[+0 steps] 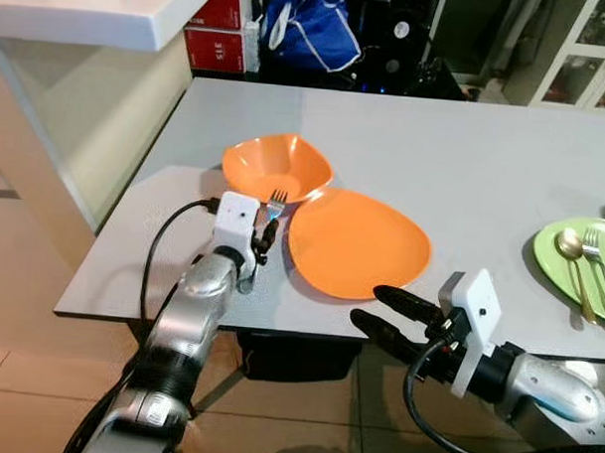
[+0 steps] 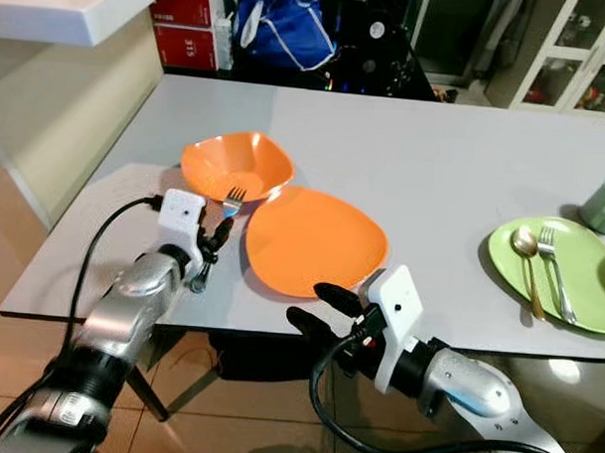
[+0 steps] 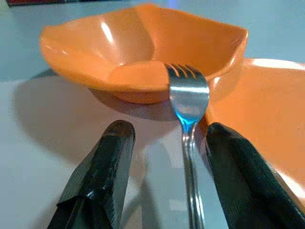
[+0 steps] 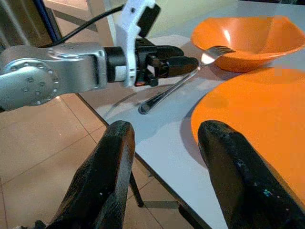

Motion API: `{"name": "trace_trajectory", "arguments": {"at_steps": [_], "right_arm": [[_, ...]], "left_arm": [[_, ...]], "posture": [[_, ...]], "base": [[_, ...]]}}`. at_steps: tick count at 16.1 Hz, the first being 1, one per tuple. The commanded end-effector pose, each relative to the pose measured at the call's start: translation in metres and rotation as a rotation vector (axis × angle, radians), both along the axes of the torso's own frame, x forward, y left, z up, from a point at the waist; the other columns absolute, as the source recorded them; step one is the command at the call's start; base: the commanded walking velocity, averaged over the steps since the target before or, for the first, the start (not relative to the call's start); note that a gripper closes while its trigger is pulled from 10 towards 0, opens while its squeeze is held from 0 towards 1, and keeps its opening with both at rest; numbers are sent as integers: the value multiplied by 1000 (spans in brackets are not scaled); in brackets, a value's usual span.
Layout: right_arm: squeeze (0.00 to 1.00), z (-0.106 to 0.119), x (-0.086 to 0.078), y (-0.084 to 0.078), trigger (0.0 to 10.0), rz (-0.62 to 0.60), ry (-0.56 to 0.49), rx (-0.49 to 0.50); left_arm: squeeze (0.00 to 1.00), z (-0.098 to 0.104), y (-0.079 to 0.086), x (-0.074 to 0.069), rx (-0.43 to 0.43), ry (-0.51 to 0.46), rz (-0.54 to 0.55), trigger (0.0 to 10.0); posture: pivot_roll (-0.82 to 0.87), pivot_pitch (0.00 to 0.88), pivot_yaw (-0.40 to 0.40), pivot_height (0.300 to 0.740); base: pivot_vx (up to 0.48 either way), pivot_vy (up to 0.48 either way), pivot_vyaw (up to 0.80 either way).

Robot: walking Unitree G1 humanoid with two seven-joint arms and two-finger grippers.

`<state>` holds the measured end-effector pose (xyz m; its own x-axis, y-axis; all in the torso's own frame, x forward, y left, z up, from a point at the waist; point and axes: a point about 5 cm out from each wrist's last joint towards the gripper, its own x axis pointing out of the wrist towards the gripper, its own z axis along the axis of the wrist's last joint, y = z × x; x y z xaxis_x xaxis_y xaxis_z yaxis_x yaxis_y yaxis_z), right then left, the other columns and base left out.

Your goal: Setting the table

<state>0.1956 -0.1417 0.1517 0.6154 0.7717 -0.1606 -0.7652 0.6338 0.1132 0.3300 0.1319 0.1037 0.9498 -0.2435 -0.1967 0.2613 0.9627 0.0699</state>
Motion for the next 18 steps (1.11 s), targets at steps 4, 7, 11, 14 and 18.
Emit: {"name": "trace_trajectory", "arguments": {"at_steps": [4,7,11,14,18], "right_arm": [[0,0,4,0,10000,-14,-21,6],[0,3,17,-4,10000,-149,-81,37],[0,7,27,2,10000,-177,-117,63],[0,3,32,-2,10000,-242,-115,51],[0,2,26,-4,10000,-249,-99,36]], "left_arm": [[0,28,19,-43,-45,-135,4,10000],[0,49,41,-71,44,-241,50,10000],[0,46,45,-78,96,-215,92,10000],[141,34,12,-59,-39,-143,4,10000],[1000,26,-3,-31,-12,-71,-18,10000]], "posture": [[-55,0,-11,740],[-27,0,-21,740],[-9,0,-35,740],[-24,0,-33,740],[-67,0,-10,740]], "base": [[0,0,0],[0,0,0],[0,0,0],[0,0,0],[0,0,0]]}}
